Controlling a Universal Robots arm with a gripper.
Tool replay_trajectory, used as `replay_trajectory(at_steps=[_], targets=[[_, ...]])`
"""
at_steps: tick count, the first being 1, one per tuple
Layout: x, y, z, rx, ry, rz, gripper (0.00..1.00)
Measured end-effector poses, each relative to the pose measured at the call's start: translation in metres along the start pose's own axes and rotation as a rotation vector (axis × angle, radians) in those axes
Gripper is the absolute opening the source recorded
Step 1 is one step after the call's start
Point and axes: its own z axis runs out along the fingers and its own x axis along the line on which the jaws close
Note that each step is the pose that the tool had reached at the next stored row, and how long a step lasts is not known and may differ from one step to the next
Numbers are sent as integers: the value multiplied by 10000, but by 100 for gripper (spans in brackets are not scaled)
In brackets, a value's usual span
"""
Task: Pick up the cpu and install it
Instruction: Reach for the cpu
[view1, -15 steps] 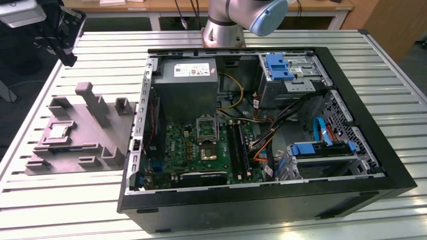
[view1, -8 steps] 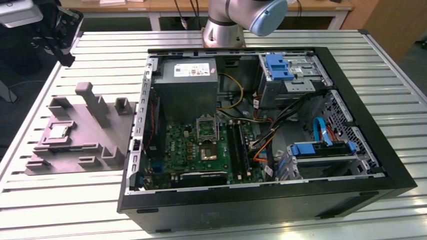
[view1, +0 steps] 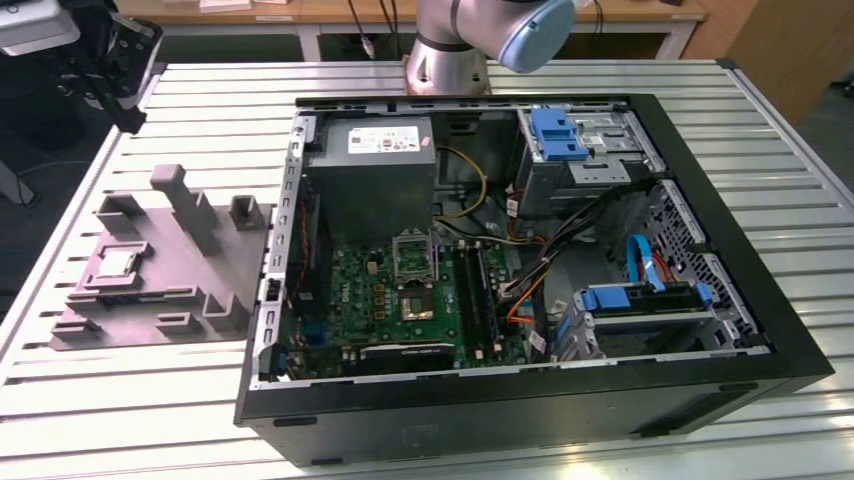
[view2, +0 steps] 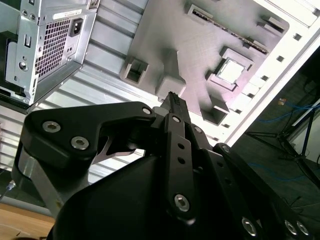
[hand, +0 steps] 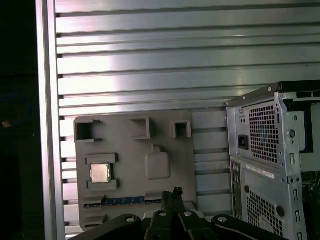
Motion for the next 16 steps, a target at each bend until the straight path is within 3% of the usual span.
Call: replay_trajectory(at_steps=[16], targets=[[75, -6, 0, 0, 0, 0, 11]])
